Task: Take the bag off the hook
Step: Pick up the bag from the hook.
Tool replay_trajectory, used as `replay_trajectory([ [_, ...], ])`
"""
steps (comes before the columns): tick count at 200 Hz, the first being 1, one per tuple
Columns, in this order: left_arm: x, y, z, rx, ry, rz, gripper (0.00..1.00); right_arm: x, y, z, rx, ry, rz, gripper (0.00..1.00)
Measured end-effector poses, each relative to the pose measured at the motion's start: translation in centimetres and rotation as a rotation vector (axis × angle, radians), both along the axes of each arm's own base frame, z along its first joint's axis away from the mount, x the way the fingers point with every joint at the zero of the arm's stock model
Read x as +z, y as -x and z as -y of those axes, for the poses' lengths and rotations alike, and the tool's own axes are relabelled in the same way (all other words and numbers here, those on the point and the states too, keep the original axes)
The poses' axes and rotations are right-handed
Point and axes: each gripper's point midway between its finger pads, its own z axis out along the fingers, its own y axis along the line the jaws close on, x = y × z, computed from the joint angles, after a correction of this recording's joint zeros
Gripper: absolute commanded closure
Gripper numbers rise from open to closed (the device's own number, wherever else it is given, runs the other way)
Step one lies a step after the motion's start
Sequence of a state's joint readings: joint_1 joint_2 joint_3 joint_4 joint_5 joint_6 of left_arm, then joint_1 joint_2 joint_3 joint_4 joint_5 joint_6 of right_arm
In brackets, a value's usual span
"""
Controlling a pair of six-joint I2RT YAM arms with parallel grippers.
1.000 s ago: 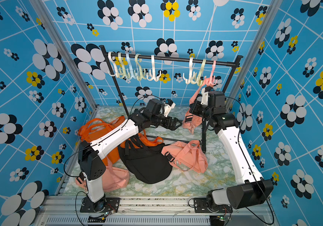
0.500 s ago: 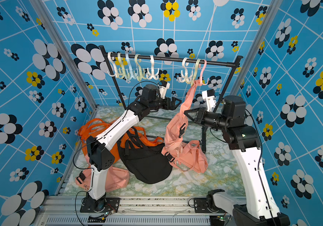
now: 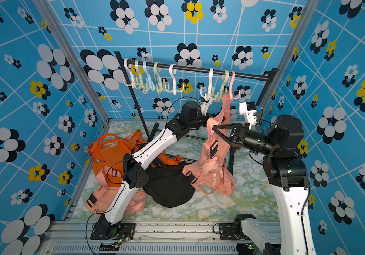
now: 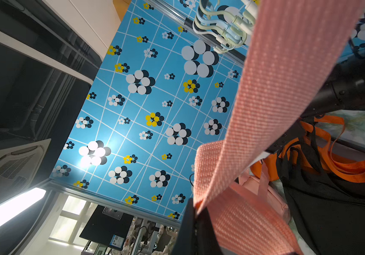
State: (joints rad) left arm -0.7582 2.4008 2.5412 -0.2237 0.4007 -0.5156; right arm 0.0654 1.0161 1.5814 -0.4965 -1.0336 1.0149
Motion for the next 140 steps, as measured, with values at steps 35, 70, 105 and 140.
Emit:
replay_trajectory([
  [35,0.9,0.2,0.2,-0.013,0.041,-0.004,0.93,0.1,0.2,0.3,0.004,-0.009,-0.014,1.0],
  [70,1.6,0.3,0.1,-0.018,0.059,-0.01,1.0,0.2,-0.6,0.5,0.011,-0.009,-0.028,1.0],
  [105,3.4,0.2,-1.5,-0.019,0.094,-0.014,1.0,0.0,-1.1,1.0,-0.007,-0.007,-0.056,1.0],
  [140,4.7,0.5,-3.7,-0.035,0.128,-0.005,0.1,0.2,-1.2,1.1,-0.001,-0.007,-0.07,1.0],
])
